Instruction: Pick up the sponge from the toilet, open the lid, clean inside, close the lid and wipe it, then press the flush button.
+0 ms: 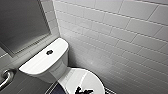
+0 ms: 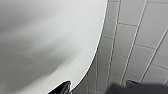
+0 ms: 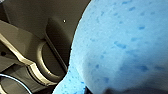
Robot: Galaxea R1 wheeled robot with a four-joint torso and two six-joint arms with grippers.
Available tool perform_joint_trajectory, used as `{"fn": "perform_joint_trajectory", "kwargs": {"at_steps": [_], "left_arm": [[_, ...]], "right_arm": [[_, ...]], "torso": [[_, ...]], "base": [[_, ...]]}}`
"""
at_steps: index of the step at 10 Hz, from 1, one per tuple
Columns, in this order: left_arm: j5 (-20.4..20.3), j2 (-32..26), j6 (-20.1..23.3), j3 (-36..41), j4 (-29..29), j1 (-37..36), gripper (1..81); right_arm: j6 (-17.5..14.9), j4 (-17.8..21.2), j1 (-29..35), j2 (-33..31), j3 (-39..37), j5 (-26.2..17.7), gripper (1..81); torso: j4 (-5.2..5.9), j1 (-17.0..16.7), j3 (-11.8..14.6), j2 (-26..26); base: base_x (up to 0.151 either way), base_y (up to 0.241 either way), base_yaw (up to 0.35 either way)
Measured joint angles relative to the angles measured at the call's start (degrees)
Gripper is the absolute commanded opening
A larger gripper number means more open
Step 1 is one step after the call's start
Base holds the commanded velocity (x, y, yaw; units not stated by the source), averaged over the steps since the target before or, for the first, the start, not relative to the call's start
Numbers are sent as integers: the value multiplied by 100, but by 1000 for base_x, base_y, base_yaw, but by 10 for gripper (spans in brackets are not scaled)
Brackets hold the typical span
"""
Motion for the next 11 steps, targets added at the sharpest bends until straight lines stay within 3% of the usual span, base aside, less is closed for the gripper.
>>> {"fn": "perform_joint_trajectory", "kwargs": {"at_steps": [3,5,7,11], "left_arm": [[68,9,-4,-24,2,-41,811],[560,20,-1,-129,63,9,811],[759,-74,2,-101,260,251,811],[863,-20,2,-154,449,579,811]], "right_arm": [[2,0,79,57,-33,-20,10],[2,2,122,57,-59,-13,10],[5,2,127,61,-66,-20,10],[5,2,234,96,-74,-193,10]], "torso": [[0,0,0,0],[0,0,0,0],[0,0,0,0],[0,0,0,0]], "base": [[0,0,0],[0,0,0],[0,0,0],[0,0,0]]}}
